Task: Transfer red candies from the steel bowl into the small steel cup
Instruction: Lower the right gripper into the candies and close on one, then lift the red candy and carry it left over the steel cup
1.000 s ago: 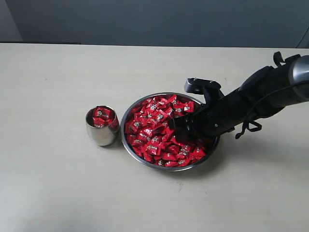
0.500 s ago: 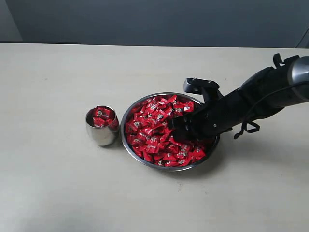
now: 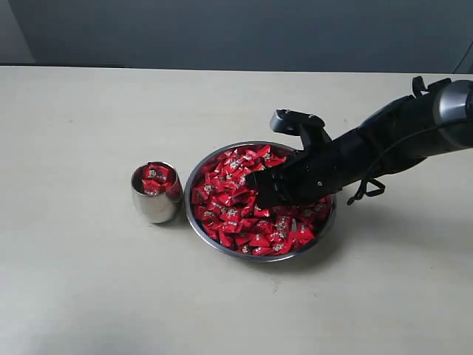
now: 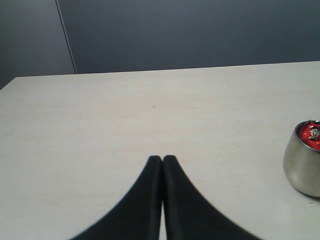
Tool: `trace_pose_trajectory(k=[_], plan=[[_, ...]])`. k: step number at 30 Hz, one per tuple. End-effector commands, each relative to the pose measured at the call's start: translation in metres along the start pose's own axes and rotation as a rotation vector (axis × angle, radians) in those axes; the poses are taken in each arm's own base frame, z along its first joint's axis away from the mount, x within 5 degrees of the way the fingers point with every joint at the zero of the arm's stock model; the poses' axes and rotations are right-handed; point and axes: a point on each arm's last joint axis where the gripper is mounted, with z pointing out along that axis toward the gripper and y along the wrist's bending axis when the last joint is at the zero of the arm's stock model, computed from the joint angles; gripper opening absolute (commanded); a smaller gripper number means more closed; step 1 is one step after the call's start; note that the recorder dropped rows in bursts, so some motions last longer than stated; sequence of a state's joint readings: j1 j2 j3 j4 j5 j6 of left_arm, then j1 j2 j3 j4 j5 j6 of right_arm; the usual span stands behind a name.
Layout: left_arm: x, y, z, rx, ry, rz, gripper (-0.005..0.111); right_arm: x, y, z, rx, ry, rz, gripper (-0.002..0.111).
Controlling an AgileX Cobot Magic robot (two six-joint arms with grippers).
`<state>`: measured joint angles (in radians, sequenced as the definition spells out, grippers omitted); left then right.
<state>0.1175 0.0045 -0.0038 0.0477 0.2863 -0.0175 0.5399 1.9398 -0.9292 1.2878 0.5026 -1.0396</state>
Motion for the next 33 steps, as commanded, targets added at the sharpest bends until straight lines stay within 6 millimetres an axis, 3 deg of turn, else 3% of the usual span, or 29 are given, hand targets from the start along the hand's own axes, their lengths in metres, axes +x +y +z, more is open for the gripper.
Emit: trace_pose_trajectory(k=[1, 10, 21, 33], plan=[[0.001, 0.000, 0.000, 0.000, -0.003, -0.004, 0.000, -0.001, 0.002, 0.001, 0.007, -0.003, -0.041, -0.001], [0.001, 0.000, 0.000, 0.000, -0.003, -0.004, 0.000, -0.005, 0.000, -0.003, 0.059, -0.043, -0.054, -0.001], [0.001, 0.000, 0.000, 0.000, -0.003, -0.004, 0.000, -0.023, 0.021, -0.045, 0.084, -0.185, -0.141, -0.001], [0.001, 0.000, 0.000, 0.000, -0.003, -0.004, 0.000, -0.028, 0.035, -0.066, 0.066, -0.241, -0.242, -0.001]])
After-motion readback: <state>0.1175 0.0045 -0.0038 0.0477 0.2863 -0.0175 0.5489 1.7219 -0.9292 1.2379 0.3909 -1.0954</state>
